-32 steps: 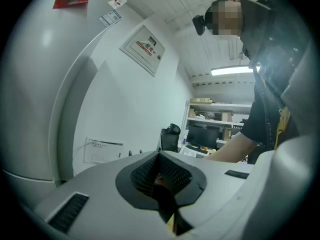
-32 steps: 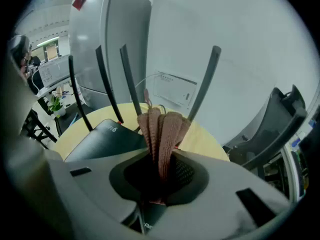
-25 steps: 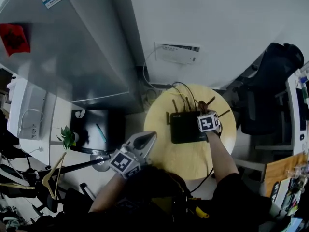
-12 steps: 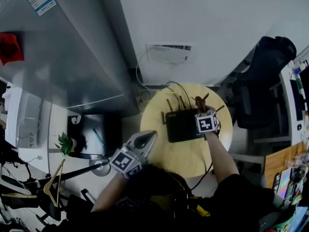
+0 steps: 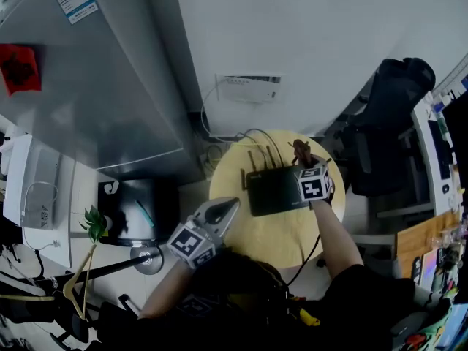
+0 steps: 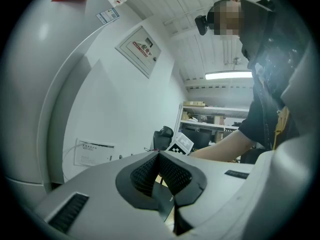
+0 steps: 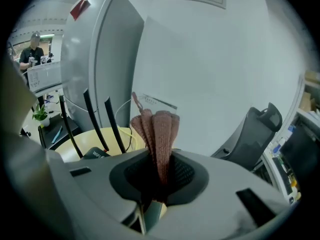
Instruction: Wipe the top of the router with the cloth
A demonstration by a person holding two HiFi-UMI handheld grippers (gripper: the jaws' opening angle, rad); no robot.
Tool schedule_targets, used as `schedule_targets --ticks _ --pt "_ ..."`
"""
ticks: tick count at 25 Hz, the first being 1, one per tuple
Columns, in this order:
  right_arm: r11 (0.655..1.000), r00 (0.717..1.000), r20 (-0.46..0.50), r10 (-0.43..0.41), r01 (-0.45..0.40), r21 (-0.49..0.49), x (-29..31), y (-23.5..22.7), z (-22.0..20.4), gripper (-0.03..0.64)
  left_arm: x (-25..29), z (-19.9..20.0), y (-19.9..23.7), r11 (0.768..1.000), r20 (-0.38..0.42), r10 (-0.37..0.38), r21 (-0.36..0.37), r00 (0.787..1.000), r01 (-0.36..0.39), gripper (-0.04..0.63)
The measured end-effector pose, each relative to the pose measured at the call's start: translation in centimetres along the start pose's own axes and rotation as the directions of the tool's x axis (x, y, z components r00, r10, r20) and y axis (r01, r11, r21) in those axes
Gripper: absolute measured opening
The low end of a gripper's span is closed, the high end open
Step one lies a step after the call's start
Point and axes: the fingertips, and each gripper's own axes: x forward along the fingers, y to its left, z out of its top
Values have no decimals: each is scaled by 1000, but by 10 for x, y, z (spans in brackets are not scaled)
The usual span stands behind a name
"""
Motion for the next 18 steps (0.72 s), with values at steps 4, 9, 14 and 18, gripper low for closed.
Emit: schedule_targets --ticks 4,9,14,18 --pt "1000 999 48 -19 18 12 -13 -4 16 64 -5 2 -2 1000 0 -14 2 1000 14 -3" --pt "999 993 109 -46 44 17 -32 -18 34 64 -4 5 -4 1000 0 -20 -9 1000 20 -3" --pt "1000 974 224 19 -22 9 -64 -26 55 64 0 5 -8 999 5 -45 -9 999 45 -3" --pt "995 961 277 -15 -14 101 -77 -28 48 64 1 0 -9 999 -7 -53 -8 999 53 -3"
